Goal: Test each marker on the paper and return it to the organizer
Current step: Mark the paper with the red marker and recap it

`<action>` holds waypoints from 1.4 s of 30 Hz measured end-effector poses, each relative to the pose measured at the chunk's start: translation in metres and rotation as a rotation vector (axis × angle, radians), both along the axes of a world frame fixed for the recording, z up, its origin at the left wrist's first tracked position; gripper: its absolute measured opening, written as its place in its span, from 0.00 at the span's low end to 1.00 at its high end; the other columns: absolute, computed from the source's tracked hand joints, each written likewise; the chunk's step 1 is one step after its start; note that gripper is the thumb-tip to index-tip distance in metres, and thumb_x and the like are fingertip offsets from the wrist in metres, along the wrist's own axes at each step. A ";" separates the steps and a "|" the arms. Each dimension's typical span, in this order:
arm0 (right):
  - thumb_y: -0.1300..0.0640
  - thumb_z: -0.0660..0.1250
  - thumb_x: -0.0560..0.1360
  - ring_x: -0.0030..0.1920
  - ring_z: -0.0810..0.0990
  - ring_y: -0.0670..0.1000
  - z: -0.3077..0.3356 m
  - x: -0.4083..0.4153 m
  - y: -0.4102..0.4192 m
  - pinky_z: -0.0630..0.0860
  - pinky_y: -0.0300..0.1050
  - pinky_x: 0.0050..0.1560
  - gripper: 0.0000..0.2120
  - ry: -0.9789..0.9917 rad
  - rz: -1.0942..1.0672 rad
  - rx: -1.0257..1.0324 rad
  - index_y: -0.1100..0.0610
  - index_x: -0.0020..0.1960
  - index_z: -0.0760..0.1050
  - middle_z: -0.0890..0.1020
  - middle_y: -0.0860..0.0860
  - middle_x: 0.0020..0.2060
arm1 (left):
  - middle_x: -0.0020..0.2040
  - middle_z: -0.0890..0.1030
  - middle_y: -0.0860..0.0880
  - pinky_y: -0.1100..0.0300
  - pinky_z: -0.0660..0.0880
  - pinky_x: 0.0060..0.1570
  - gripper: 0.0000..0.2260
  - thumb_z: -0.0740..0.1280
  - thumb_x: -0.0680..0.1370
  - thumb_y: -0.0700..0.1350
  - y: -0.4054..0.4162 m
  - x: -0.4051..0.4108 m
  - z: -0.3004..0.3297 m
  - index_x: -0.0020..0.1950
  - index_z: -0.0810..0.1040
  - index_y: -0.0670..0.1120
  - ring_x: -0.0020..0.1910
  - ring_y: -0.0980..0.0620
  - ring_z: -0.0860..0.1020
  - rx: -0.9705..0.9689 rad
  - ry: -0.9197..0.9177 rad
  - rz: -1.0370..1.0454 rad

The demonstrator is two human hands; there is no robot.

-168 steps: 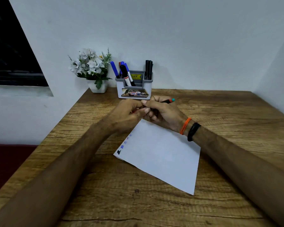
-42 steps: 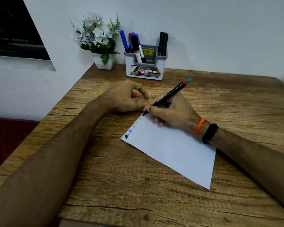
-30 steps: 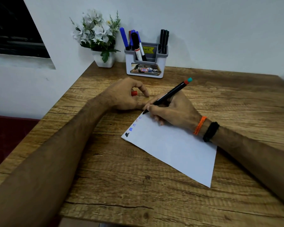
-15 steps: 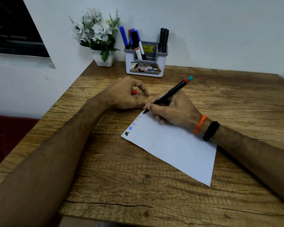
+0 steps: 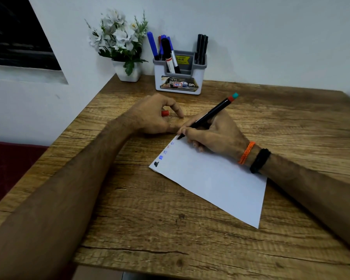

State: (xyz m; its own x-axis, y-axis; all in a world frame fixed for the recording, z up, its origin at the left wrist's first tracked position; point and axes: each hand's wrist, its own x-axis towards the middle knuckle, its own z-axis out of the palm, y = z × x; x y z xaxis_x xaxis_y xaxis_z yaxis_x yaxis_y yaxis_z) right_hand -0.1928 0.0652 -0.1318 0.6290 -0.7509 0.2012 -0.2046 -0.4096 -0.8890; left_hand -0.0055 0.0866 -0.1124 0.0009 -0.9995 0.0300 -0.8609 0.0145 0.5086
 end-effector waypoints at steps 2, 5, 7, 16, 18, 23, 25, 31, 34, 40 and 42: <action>0.67 0.69 0.74 0.24 0.77 0.46 0.000 0.000 -0.001 0.73 0.36 0.25 0.05 -0.007 -0.013 0.015 0.64 0.42 0.83 0.81 0.53 0.27 | 0.66 0.74 0.54 0.52 0.71 0.62 0.14 0.76 0.68 0.53 0.000 0.000 0.000 0.51 0.79 0.58 0.60 0.53 0.73 0.005 0.003 0.005; 0.68 0.69 0.74 0.24 0.76 0.45 -0.001 0.001 -0.004 0.72 0.36 0.25 0.05 -0.053 -0.035 0.043 0.64 0.42 0.84 0.80 0.51 0.26 | 0.65 0.75 0.54 0.49 0.70 0.64 0.14 0.77 0.67 0.54 0.001 -0.001 0.001 0.51 0.79 0.57 0.63 0.52 0.72 -0.002 -0.002 0.011; 0.68 0.69 0.75 0.24 0.75 0.45 0.000 0.001 -0.006 0.72 0.36 0.25 0.06 -0.117 -0.037 0.075 0.64 0.42 0.84 0.80 0.53 0.27 | 0.63 0.75 0.54 0.51 0.70 0.61 0.15 0.76 0.67 0.55 0.001 -0.001 0.001 0.51 0.79 0.57 0.61 0.53 0.72 0.004 0.001 0.011; 0.58 0.59 0.76 0.28 0.73 0.45 0.022 -0.007 -0.023 0.69 0.36 0.27 0.14 -0.303 0.078 0.425 0.63 0.48 0.82 0.79 0.51 0.32 | 0.47 0.77 0.55 0.59 0.68 0.42 0.05 0.70 0.75 0.51 0.003 0.003 0.006 0.50 0.80 0.55 0.46 0.57 0.74 -0.043 0.200 0.055; 0.56 0.58 0.74 0.28 0.73 0.45 0.024 -0.009 -0.026 0.69 0.37 0.27 0.16 -0.294 0.061 0.407 0.60 0.49 0.83 0.77 0.50 0.33 | 0.48 0.79 0.52 0.60 0.69 0.45 0.07 0.65 0.79 0.46 0.002 0.003 0.008 0.55 0.79 0.50 0.47 0.57 0.76 -0.061 0.296 0.041; 0.60 0.66 0.78 0.27 0.75 0.48 0.027 -0.011 -0.028 0.68 0.38 0.25 0.04 -0.316 -0.060 0.332 0.56 0.44 0.77 0.82 0.51 0.34 | 0.47 0.80 0.52 0.62 0.70 0.46 0.12 0.59 0.81 0.38 0.002 0.005 0.007 0.61 0.79 0.47 0.42 0.59 0.76 -0.130 0.399 -0.033; 0.61 0.66 0.78 0.27 0.74 0.48 0.028 -0.012 -0.028 0.68 0.38 0.25 0.06 -0.317 -0.081 0.302 0.55 0.43 0.76 0.82 0.50 0.33 | 0.46 0.80 0.51 0.61 0.72 0.44 0.12 0.62 0.80 0.39 0.002 0.004 0.005 0.60 0.79 0.48 0.42 0.57 0.75 -0.163 0.396 -0.044; 0.59 0.65 0.79 0.28 0.74 0.49 0.027 -0.015 -0.031 0.67 0.38 0.26 0.05 -0.356 -0.093 0.317 0.57 0.45 0.78 0.83 0.51 0.36 | 0.43 0.80 0.51 0.63 0.75 0.44 0.06 0.67 0.77 0.36 0.002 0.001 0.005 0.51 0.79 0.45 0.40 0.59 0.78 -0.207 0.539 -0.017; 0.59 0.63 0.79 0.28 0.74 0.49 0.026 -0.015 -0.033 0.67 0.38 0.26 0.07 -0.365 -0.071 0.340 0.57 0.46 0.79 0.84 0.52 0.37 | 0.43 0.81 0.50 0.65 0.75 0.43 0.06 0.67 0.77 0.36 0.002 0.000 0.005 0.51 0.79 0.45 0.40 0.59 0.78 -0.209 0.557 -0.017; 0.60 0.62 0.79 0.27 0.75 0.48 0.023 -0.015 -0.036 0.68 0.38 0.28 0.09 -0.345 -0.079 0.320 0.59 0.51 0.82 0.86 0.55 0.41 | 0.41 0.80 0.51 0.68 0.74 0.41 0.06 0.67 0.77 0.36 0.003 0.000 0.004 0.52 0.79 0.43 0.37 0.62 0.78 -0.227 0.563 -0.040; 0.60 0.64 0.79 0.26 0.76 0.47 0.022 -0.015 -0.036 0.68 0.39 0.28 0.08 -0.341 -0.079 0.305 0.59 0.52 0.82 0.86 0.56 0.43 | 0.41 0.80 0.50 0.66 0.74 0.41 0.05 0.68 0.77 0.37 0.003 0.000 0.004 0.52 0.79 0.43 0.38 0.61 0.77 -0.237 0.550 -0.045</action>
